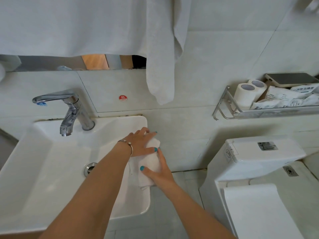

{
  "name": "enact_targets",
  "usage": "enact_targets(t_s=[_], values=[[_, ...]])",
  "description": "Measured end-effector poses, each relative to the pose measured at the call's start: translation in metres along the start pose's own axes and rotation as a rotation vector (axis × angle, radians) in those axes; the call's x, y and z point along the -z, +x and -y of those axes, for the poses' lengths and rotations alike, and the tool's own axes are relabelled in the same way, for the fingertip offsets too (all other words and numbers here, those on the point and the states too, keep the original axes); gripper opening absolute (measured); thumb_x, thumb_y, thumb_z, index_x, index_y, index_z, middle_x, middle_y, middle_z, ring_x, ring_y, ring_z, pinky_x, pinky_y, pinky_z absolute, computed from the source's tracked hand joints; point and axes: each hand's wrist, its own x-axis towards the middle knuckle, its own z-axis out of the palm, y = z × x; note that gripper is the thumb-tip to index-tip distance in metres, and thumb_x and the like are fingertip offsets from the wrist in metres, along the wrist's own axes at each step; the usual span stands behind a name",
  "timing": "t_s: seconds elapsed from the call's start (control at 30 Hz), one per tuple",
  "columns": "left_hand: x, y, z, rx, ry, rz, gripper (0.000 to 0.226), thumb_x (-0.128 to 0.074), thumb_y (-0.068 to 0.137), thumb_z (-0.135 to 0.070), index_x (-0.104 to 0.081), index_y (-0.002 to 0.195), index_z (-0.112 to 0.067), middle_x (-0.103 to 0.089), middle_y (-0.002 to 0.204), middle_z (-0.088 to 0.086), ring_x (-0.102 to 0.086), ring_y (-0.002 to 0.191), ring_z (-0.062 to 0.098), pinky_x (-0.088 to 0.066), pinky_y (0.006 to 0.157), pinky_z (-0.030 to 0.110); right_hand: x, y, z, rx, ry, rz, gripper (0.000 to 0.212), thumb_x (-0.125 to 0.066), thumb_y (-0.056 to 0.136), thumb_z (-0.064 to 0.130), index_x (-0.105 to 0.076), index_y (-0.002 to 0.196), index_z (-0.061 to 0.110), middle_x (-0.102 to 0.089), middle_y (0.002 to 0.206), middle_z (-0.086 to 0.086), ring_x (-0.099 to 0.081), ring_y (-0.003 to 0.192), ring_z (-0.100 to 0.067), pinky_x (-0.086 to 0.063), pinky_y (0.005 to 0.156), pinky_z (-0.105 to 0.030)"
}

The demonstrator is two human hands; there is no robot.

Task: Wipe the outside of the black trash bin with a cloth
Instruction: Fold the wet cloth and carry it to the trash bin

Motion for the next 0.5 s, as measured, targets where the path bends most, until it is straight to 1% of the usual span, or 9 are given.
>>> enact_targets(t_s=[0.1,0.17,0.23,0.3,0.37,0.5], values=[[-0.002,-0.004,-0.002,0.060,-0.090,0.003,0.076,-0.036,0.083,-0.073,-0.010,0.147,-0.042,-0.018,0.142,-0.004,-0.047,0.119,0.026,-0.043,0.097,0.042,0.008,-0.002,0.007,0.010,-0.137,-0.005,0.102,-0.081,0.059,0.052,-0.022,0.141,0.058,-0.051,0.128,0.022,-0.054,0.116,-0.008,-0.049,0.097,-0.032],[-0.002,-0.007,-0.003,0.094,-0.159,0.013,0.076,-0.038,0.083,-0.074,-0.012,0.147,-0.042,-0.019,0.139,-0.003,-0.048,0.116,0.025,-0.045,0.093,0.040,0.012,-0.006,0.016,0.008,-0.277,0.005,0.102,-0.078,0.055,0.059,-0.020,0.139,0.061,-0.052,0.126,0.022,-0.054,0.116,-0.010,-0.049,0.097,-0.034],[-0.001,-0.011,-0.003,0.098,-0.177,0.011,0.075,-0.037,0.082,-0.076,-0.012,0.146,-0.044,-0.024,0.136,-0.002,-0.050,0.112,0.025,-0.047,0.091,0.040,0.017,-0.009,0.026,0.003,-0.420,-0.001,0.102,-0.075,0.054,0.064,-0.016,0.138,0.063,-0.051,0.127,0.016,-0.054,0.115,-0.013,-0.048,0.096,-0.036],[0.003,-0.016,-0.001,0.087,-0.163,0.002,0.073,-0.034,0.082,-0.077,-0.012,0.145,-0.046,-0.029,0.133,-0.002,-0.053,0.106,0.025,-0.047,0.087,0.039,0.023,-0.012,0.034,0.022,-0.555,-0.002,0.102,-0.075,0.059,0.063,-0.013,0.140,0.062,-0.047,0.128,0.011,-0.052,0.117,-0.017,-0.047,0.095,-0.035],[0.008,-0.023,0.002,0.082,-0.167,-0.020,0.068,-0.033,0.085,-0.073,-0.013,0.145,-0.048,-0.033,0.130,-0.003,-0.054,0.101,0.024,-0.046,0.083,0.036,0.029,-0.015,0.043,0.048,-0.688,-0.009,0.102,-0.075,0.062,0.064,-0.010,0.140,0.063,-0.044,0.128,0.008,-0.051,0.118,-0.018,-0.046,0.094,-0.035],[0.018,-0.040,0.001,0.049,-0.203,-0.074,0.059,-0.036,0.089,-0.066,-0.013,0.143,-0.054,-0.036,0.119,-0.003,-0.054,0.089,0.019,-0.047,0.079,0.034,0.043,-0.024,0.061,0.106,-0.872,-0.030,0.100,-0.074,0.061,0.065,-0.010,0.138,0.066,-0.044,0.120,0.007,-0.055,0.111,-0.020,-0.047,0.089,-0.034]])
